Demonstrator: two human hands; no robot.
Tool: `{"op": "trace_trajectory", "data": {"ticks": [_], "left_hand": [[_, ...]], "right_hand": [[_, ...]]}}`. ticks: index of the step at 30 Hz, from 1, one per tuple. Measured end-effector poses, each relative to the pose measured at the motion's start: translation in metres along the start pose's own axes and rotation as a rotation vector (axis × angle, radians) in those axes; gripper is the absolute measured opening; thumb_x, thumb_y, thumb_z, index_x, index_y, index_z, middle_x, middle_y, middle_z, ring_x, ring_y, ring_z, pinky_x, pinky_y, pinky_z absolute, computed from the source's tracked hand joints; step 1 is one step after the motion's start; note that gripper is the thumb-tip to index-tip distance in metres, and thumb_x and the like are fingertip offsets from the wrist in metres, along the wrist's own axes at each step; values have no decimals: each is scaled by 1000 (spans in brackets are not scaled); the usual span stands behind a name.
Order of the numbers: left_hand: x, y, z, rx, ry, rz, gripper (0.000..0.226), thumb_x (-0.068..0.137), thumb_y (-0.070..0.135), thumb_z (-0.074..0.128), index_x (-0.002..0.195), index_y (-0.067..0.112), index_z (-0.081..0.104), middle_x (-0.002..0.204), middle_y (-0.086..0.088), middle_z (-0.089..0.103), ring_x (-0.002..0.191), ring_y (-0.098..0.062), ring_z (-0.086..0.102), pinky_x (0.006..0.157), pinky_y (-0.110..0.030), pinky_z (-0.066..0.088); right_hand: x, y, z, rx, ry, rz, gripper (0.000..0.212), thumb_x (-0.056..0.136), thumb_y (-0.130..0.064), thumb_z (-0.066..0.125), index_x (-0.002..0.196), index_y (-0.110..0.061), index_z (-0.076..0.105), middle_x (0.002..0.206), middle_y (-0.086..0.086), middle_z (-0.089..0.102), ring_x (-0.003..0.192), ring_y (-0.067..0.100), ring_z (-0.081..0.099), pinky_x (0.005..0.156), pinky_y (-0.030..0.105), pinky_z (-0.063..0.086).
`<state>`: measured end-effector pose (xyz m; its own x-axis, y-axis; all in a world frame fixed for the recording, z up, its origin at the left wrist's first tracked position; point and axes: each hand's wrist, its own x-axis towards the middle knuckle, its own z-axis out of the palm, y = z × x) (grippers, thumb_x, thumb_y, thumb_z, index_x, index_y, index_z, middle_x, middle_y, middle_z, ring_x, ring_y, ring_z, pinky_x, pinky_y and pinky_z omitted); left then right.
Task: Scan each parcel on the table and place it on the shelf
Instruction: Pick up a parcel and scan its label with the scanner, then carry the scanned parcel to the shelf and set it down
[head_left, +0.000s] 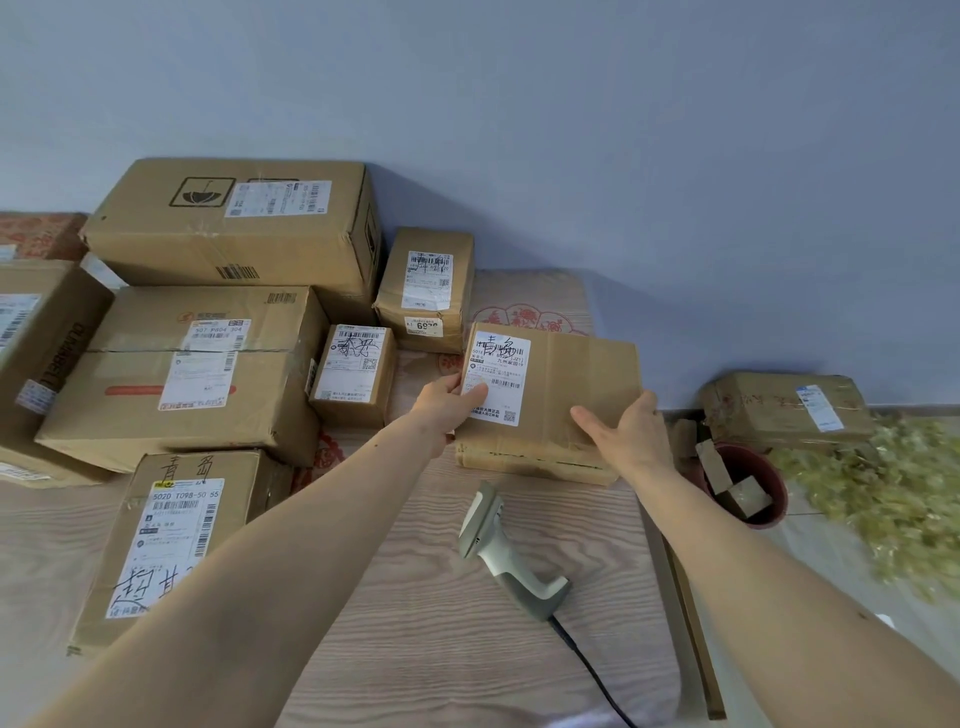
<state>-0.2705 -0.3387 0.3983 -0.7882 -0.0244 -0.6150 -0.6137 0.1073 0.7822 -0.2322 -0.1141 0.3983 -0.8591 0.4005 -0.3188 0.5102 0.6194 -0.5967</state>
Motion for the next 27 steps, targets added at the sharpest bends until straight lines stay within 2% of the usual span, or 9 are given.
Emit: {"op": "trace_trajectory", "data": {"ticks": [2, 4, 10, 13, 17, 20, 22, 25, 27], "left_hand": [[-1, -1, 2, 1, -1, 25, 30, 96, 20, 64, 125, 17, 61, 118, -4, 70, 96, -17, 64, 65, -26, 49], [-2, -1, 0, -11, 5, 33, 32, 96, 16, 64, 127, 15, 60, 121, -6, 69, 97, -18, 64, 62, -25, 48], [-11, 12, -16, -14, 25, 78, 34, 96, 17, 63, 130, 15, 59, 123, -4, 68, 104, -19, 64, 75, -29, 50], [-20, 22, -28, 9, 37, 127, 32, 96, 19, 62, 128, 16, 59, 121, -3, 68, 108, -20, 63, 85, -33, 51], [-36, 34, -44, 5, 48, 169, 24, 96, 18, 62, 120, 15, 59, 120, -3, 68, 107, -21, 64, 88, -37, 54], [-55, 44, -59, 34, 69, 229, 33, 96, 20, 62, 128, 14, 59, 122, -5, 68, 109, -24, 65, 94, -41, 55], [-69, 51, -70, 68, 93, 275, 33, 95, 22, 62, 127, 16, 60, 121, -4, 69, 109, -23, 66, 91, -39, 56], [-96, 60, -89, 10, 131, 302, 30, 96, 20, 61, 126, 15, 61, 118, -2, 70, 103, -20, 67, 76, -32, 58], [-116, 65, -102, 19, 173, 318, 31, 96, 23, 61, 126, 16, 61, 118, 0, 70, 103, -19, 67, 84, -36, 58]], "right_hand": [[0, -2, -1, -6, 9, -1, 83, 79, -55, 74, 133, -6, 34, 135, 15, 48, 119, 34, 53, 93, 47, 50], [-3, -7, -3, -11, 16, -5, 82, 80, -55, 74, 133, -7, 34, 134, 13, 48, 118, 33, 53, 92, 49, 49], [-13, -31, -13, 14, 47, -69, 83, 81, -53, 74, 137, -8, 34, 137, 11, 49, 123, 33, 52, 91, 43, 47], [-23, -44, -18, 41, 69, -98, 83, 79, -54, 75, 137, -10, 34, 137, 10, 50, 122, 31, 52, 92, 45, 49], [-40, -63, -24, 41, 114, -124, 82, 78, -57, 75, 134, -11, 37, 134, 8, 52, 120, 31, 55, 92, 48, 51], [-54, -79, -31, 44, 143, -153, 82, 76, -60, 74, 131, -12, 39, 132, 6, 55, 117, 30, 56, 88, 48, 52], [-63, -92, -35, 43, 160, -184, 80, 75, -61, 74, 129, -13, 40, 130, 4, 56, 116, 30, 57, 85, 46, 52], [-77, -114, -41, 38, 174, -255, 79, 76, -62, 73, 128, -11, 41, 130, 5, 56, 116, 30, 57, 84, 45, 51], [-86, -129, -44, 44, 174, -312, 80, 76, -62, 73, 128, -11, 41, 130, 5, 56, 117, 30, 57, 84, 45, 51]]}}
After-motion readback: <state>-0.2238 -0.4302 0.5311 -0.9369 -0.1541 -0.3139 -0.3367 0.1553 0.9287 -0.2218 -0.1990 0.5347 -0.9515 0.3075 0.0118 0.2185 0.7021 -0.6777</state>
